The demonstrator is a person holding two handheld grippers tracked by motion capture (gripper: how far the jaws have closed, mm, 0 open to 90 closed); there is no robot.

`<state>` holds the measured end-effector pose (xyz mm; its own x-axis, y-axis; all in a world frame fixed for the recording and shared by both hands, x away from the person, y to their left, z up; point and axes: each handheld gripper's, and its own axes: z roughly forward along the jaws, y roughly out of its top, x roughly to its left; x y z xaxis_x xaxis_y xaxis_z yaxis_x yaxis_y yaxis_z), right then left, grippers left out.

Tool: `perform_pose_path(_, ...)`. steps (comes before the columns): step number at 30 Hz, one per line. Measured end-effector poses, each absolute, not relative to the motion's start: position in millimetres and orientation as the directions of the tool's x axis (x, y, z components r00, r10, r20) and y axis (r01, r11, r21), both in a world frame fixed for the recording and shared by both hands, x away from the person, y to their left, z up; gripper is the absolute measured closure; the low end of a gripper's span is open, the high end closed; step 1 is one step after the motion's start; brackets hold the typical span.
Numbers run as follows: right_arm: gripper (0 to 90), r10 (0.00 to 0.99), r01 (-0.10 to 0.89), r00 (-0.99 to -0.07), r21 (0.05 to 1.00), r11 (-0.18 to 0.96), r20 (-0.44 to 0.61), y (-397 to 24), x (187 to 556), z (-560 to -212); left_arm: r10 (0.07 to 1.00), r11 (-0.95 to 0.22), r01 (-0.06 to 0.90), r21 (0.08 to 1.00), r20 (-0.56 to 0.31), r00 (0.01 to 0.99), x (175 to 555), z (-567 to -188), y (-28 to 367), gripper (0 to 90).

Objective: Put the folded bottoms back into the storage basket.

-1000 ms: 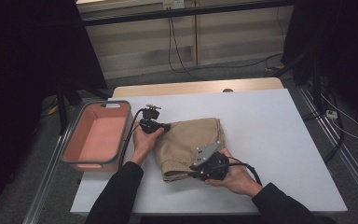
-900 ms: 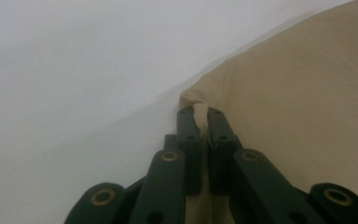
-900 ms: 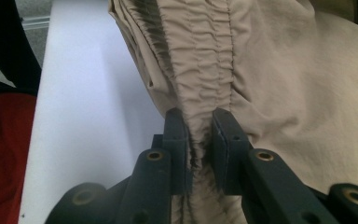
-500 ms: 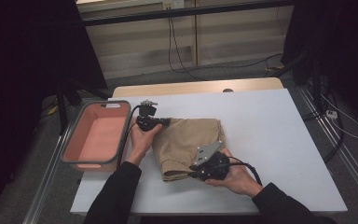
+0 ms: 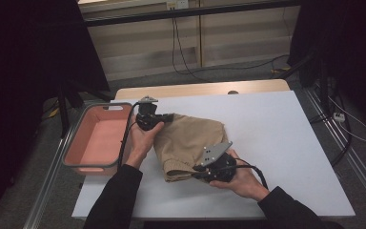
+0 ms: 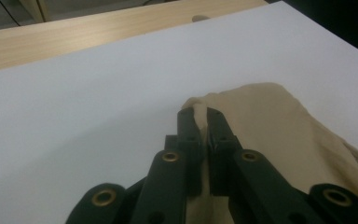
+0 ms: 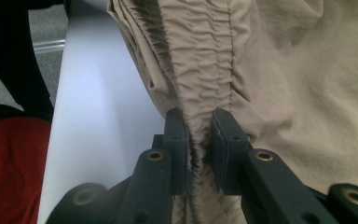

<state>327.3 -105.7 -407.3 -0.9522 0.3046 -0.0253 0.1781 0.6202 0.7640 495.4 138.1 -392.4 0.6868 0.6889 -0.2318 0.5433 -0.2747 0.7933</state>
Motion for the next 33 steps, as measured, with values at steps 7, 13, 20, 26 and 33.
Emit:
perform_pose_path(7,78.0,0.315,0.174,-0.949,0.782,0.598,-0.030,-106,327,-403,0.685,-0.248,0.531,0.810,-0.241,0.687,494,-385,142,86.9)
perform_pose_path(13,78.2,0.315,0.172,-0.948,0.787,0.593,-0.030,-106,327,-402,0.687,-0.246,0.517,0.820,-0.228,0.690,493,-382,143,87.0)
perform_pose_path(20,78.3,0.315,0.159,-0.948,0.803,0.574,-0.038,-102,330,-397,0.683,-0.226,0.501,0.835,-0.231,0.693,493,-370,146,87.0)
perform_pose_path(26,78.3,0.316,0.152,-0.948,0.810,0.566,-0.043,-96,334,-393,0.685,-0.224,0.484,0.846,-0.217,0.696,494,-363,147,87.0)
perform_pose_path(33,78.4,0.313,0.139,-0.949,0.829,0.542,-0.046,-90,336,-384,0.696,-0.219,0.469,0.855,-0.200,0.689,493,-348,157,87.0)
